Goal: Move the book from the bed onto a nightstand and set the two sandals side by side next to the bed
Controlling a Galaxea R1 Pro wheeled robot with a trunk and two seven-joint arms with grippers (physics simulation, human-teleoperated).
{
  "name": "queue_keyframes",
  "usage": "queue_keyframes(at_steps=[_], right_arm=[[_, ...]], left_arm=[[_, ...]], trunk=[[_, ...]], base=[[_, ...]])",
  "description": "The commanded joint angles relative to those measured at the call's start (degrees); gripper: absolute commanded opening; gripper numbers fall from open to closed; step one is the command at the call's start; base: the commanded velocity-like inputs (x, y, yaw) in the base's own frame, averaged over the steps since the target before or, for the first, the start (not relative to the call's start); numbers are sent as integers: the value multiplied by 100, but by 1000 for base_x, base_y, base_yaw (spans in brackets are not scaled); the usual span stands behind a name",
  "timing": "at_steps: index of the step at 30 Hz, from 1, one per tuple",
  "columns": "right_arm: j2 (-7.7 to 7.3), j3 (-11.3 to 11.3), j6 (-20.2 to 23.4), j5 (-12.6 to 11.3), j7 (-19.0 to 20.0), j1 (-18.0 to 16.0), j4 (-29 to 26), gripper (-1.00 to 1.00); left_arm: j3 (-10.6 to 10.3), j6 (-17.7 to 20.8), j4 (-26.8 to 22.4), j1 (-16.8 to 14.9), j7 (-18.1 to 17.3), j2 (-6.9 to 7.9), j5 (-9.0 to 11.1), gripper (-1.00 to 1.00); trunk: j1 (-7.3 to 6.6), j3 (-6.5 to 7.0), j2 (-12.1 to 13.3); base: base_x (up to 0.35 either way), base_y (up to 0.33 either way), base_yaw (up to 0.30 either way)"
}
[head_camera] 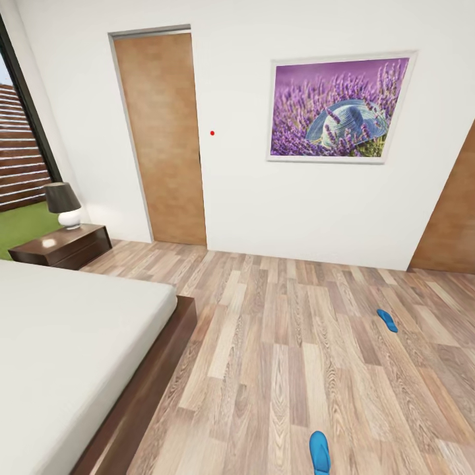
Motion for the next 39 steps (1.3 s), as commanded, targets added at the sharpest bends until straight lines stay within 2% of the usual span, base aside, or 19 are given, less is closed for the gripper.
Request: queue_keyframes(at_steps=[1, 6, 18, 39], right_arm=[[0, -3, -19, -2, 5, 0, 4, 100], [0, -3, -19, -2, 5, -3, 4, 100], [-2, -3, -19, -2, 5, -1, 4, 100], [-1, -3, -19, -2, 5, -2, 4, 100]], left_arm=[[-2, -18, 4, -2, 1, 0, 0, 100], [-2, -18, 2, -5, 1, 0, 0, 100], [-2, -18, 5, -4, 1, 0, 0, 100], [-2, -18, 5, -4, 1, 0, 0, 100]], trunk=[[0, -5, -3], [0, -5, -3], [0, -5, -3], [0, -5, -3]], base=[[4, 1, 0], [2, 39, 0], [0, 193, 0], [19, 11, 0]])
